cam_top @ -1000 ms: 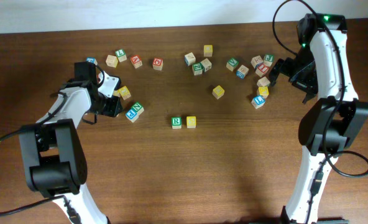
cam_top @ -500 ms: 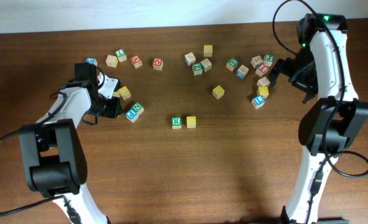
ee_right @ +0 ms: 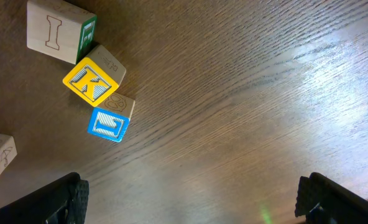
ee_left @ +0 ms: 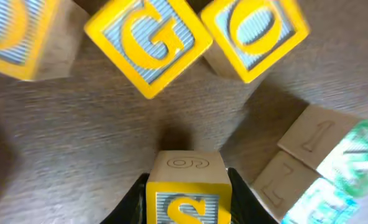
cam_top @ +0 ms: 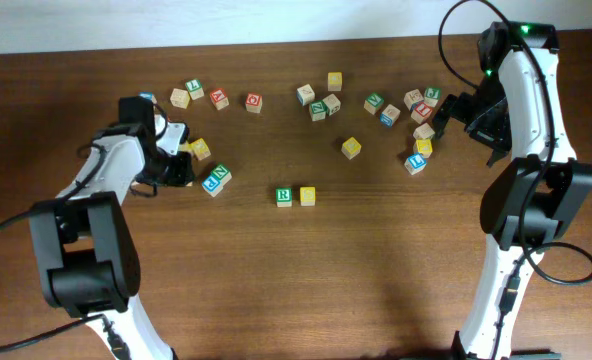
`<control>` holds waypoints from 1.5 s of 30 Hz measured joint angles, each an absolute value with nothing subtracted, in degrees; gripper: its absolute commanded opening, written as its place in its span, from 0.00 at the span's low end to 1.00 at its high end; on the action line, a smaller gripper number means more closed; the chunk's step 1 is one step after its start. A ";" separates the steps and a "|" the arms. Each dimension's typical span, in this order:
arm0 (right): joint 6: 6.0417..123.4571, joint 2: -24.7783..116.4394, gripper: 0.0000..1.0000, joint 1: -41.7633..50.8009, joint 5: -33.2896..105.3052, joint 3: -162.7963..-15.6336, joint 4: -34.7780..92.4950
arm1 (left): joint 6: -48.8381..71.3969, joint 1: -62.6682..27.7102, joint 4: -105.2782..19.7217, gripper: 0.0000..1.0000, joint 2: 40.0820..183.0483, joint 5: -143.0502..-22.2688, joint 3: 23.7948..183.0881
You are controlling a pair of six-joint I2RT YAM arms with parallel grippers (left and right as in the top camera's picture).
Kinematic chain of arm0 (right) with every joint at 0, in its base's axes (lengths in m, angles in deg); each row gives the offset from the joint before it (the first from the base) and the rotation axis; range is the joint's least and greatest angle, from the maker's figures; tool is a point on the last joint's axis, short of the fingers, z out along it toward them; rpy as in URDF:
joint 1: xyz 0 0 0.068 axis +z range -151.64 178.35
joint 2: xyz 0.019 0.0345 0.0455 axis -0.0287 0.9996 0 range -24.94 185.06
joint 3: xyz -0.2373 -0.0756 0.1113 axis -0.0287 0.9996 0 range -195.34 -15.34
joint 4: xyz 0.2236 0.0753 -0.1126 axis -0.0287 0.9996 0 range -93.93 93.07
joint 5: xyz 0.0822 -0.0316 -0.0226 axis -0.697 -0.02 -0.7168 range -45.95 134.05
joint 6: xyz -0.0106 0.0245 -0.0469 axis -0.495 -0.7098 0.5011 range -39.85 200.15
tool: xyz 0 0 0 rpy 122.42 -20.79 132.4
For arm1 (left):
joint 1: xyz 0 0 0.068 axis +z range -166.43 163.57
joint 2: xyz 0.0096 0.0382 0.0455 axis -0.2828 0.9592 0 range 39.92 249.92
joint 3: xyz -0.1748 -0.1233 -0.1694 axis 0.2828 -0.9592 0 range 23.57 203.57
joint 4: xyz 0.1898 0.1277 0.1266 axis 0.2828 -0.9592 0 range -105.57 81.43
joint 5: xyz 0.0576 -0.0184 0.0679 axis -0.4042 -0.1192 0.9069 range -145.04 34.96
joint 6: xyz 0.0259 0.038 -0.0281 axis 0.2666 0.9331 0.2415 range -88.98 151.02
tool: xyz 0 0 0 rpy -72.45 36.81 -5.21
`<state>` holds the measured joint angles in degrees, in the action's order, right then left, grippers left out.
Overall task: Spell out RSS
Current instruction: 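Lift the yellow S block with left gripper toward table center, then lower the S block right of the first S block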
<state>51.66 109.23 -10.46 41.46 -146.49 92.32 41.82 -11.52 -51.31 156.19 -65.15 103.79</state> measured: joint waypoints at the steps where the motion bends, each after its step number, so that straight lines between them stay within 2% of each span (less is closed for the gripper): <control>1: 51.61 109.23 0.98 -10.46 41.46 -146.49 92.32 | 40.82 -11.52 -52.06 0.22 156.19 -65.15 104.88; 10: 51.66 109.23 0.98 -10.46 41.46 -146.49 92.32 | 32.16 -11.63 -59.14 0.25 148.80 -69.33 112.23; 13: 51.64 109.23 0.98 -10.46 41.46 -146.49 92.32 | 28.51 -12.66 -61.17 0.18 145.35 -77.09 112.84; 16: 51.61 109.23 0.98 -10.46 41.44 -146.49 92.32 | 24.89 -15.28 -62.24 0.23 145.26 -81.68 112.93; 20: 51.61 109.23 0.98 -10.46 41.46 -146.49 92.32 | 17.80 -24.44 -61.87 0.22 145.28 -84.63 112.93; 23: 51.61 109.23 0.98 -10.46 41.44 -146.49 92.32 | 11.18 -32.02 -61.37 0.23 145.28 -80.91 112.93; 32: 51.64 109.23 0.98 -10.46 41.44 -146.49 92.32 | -4.49 -52.00 -54.61 0.24 145.72 -58.70 112.25; 37: 51.64 109.23 0.98 -10.46 41.46 -146.49 92.32 | -6.61 -58.54 -49.26 0.25 150.11 -54.57 112.16; 45: 51.64 109.23 0.98 -10.46 41.46 -146.49 92.32 | -7.64 -61.47 -45.52 0.25 159.49 -52.87 111.73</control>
